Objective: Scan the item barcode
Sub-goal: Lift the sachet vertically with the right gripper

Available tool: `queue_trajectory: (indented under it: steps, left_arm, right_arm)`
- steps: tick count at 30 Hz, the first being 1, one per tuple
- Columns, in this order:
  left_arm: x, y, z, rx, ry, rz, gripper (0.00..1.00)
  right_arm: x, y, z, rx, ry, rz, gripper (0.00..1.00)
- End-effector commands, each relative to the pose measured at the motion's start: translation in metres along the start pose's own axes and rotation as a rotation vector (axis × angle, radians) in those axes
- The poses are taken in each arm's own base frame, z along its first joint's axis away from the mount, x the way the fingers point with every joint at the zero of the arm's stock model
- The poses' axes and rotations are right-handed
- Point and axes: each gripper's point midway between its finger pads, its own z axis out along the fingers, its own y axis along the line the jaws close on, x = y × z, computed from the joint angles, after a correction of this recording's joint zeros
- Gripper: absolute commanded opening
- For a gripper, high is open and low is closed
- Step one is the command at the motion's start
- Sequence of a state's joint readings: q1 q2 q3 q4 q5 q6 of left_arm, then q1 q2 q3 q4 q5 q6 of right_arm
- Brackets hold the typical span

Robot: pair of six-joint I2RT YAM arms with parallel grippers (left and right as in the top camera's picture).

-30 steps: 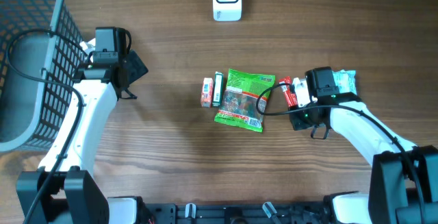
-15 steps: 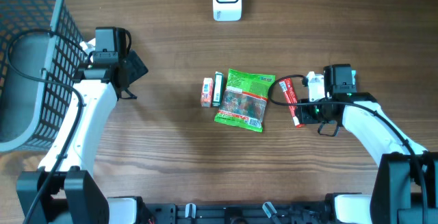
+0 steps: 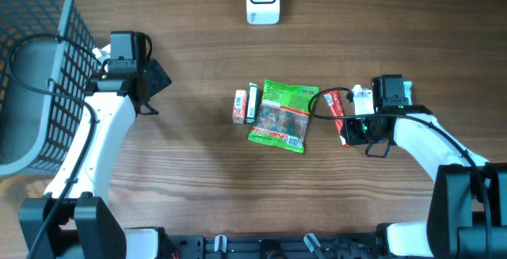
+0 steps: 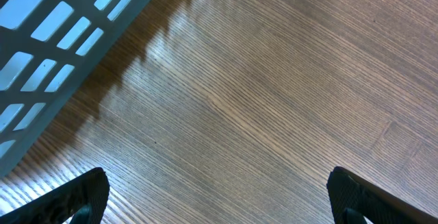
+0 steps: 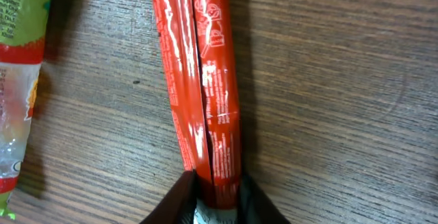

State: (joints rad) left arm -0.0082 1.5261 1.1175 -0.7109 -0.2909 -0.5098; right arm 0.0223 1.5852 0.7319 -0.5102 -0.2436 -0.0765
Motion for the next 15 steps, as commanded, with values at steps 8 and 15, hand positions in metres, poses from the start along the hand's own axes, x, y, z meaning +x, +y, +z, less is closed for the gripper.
queue_trajectory:
  steps: [8, 15]
  left_arm:
    - [-0.002, 0.003, 0.002, -0.014, -0.006, 0.006, 1.00]
    - [-0.002, 0.003, 0.002, -0.014, -0.006, 0.006, 1.00]
  right_arm:
    - [-0.006, 0.006, 0.007, -0.051, -0.017, 0.194, 0.04]
    - [-0.035, 0.011, -0.018, -0.054, -0.082, 0.135, 0.04]
